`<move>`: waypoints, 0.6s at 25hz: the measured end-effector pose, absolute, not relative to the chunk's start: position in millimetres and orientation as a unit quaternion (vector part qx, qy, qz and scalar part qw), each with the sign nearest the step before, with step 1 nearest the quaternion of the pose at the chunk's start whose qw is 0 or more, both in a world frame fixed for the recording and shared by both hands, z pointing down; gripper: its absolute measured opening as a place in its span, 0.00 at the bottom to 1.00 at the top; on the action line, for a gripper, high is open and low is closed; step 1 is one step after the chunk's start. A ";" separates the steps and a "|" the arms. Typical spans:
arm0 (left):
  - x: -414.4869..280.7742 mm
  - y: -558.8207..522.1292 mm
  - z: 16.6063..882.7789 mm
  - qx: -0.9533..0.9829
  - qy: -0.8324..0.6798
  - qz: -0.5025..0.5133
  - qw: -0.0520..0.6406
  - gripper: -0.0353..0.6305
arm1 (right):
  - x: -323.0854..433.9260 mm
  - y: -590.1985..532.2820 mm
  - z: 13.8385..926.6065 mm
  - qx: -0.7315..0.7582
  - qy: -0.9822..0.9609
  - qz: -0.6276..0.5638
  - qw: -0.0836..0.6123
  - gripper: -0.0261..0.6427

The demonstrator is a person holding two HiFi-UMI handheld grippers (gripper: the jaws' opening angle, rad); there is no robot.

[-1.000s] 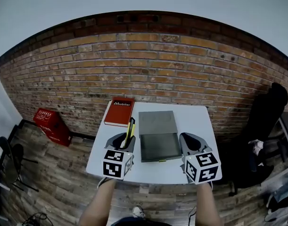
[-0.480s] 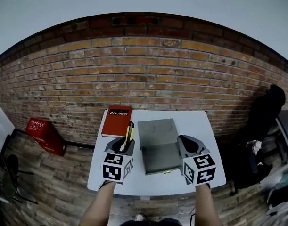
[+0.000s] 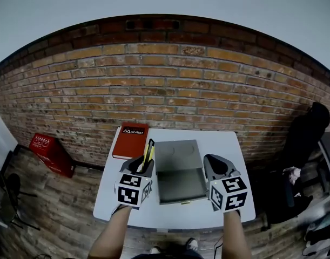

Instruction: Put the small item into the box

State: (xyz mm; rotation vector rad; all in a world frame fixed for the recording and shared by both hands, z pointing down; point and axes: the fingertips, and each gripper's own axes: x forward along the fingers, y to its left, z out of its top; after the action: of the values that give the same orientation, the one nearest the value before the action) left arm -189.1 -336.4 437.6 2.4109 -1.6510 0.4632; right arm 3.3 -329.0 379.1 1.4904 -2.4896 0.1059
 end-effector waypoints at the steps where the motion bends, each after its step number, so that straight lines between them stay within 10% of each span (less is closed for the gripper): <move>1: -185.1 -338.5 436.9 0.809 -0.560 0.156 0.090 0.25 | 7.3 -332.5 379.8 0.505 -0.854 0.036 0.118 0.07; 15: -150.0 -348.3 431.2 0.777 -0.600 0.173 0.082 0.25 | 59.1 -372.8 376.4 0.474 -0.874 0.045 0.093 0.07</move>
State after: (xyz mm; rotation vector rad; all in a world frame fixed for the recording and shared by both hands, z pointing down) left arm -150.0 -348.3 431.2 2.3216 -1.7923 0.5177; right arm 59.1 -372.8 376.4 1.4074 -2.5957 0.1323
